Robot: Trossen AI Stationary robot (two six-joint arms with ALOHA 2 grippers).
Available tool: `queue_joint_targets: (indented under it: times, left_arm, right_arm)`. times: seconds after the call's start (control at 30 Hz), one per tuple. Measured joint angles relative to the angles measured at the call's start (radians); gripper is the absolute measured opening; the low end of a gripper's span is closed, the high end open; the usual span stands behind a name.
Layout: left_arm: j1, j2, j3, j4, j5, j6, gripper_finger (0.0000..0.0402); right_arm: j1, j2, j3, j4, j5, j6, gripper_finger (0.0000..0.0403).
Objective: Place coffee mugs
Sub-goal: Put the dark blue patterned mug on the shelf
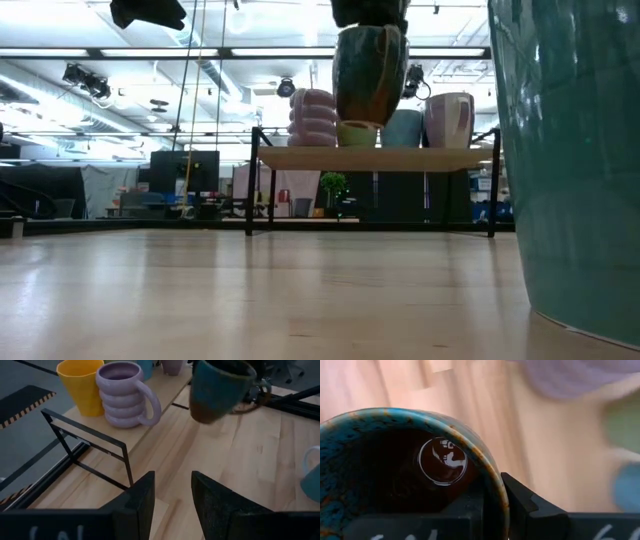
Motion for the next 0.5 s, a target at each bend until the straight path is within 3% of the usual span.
queue_joint_targets:
  times: [0.33, 0.5]
  left_arm:
    - [0.0, 0.0, 0.0, -0.006, 0.0, 0.004, 0.0134]
    - [0.0, 0.0, 0.0, -0.006, 0.0, 0.003, 0.0134]
  right_arm:
    - [-0.106, 0.0, 0.094, -0.067, 0.051, -0.052, 0.005]
    - [-0.16, 0.0, 0.094, -0.048, -0.012, -0.058, 0.005]
